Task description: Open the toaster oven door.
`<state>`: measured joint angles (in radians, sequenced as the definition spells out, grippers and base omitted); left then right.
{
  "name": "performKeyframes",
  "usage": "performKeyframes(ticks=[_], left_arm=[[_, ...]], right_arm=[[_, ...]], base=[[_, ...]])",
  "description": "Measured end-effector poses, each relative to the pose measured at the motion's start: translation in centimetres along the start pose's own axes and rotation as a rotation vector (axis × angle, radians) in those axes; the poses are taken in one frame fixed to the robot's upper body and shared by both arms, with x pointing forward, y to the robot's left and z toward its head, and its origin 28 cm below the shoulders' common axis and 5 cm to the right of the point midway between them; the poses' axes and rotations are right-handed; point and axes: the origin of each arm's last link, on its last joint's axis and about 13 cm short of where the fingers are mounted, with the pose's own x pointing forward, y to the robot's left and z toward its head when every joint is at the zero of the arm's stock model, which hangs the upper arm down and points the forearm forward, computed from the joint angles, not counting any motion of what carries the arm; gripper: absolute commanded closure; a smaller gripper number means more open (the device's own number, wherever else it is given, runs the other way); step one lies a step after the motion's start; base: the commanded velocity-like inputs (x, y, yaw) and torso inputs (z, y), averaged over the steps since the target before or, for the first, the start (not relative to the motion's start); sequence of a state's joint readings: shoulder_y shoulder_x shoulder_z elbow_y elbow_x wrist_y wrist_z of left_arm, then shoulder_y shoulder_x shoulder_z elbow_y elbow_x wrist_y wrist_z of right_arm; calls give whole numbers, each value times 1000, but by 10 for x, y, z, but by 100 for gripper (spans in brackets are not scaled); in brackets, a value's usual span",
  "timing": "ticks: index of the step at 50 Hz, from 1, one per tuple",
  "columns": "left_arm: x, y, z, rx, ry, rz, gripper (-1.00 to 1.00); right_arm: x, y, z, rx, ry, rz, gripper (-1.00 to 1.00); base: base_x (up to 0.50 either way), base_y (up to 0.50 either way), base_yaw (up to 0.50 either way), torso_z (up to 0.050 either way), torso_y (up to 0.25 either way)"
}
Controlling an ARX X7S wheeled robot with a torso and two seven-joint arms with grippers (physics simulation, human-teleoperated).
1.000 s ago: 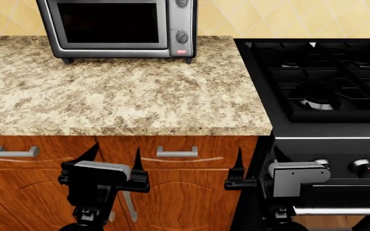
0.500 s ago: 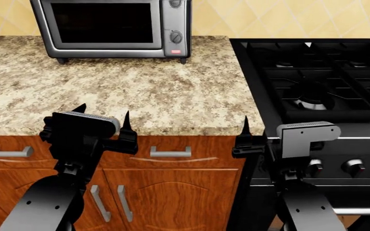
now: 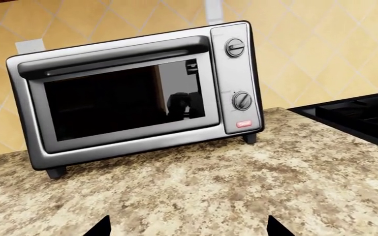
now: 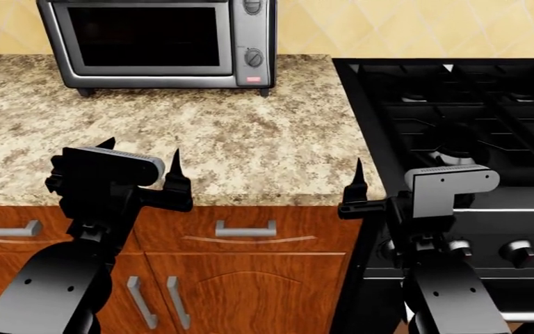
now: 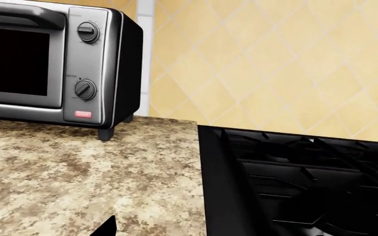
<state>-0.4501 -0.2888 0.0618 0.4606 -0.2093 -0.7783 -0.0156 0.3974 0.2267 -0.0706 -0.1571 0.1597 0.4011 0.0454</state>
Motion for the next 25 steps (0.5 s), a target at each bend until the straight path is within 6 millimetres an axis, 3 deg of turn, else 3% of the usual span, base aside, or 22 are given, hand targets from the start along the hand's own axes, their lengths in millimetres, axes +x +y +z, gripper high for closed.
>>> performKeyframes(ticks=[25], left_arm=[[-1, 1, 0, -5, 0, -3, -100]], right_arm=[[0, 1, 2, 10, 2, 6, -100]], base=[[233, 0, 0, 0, 0]])
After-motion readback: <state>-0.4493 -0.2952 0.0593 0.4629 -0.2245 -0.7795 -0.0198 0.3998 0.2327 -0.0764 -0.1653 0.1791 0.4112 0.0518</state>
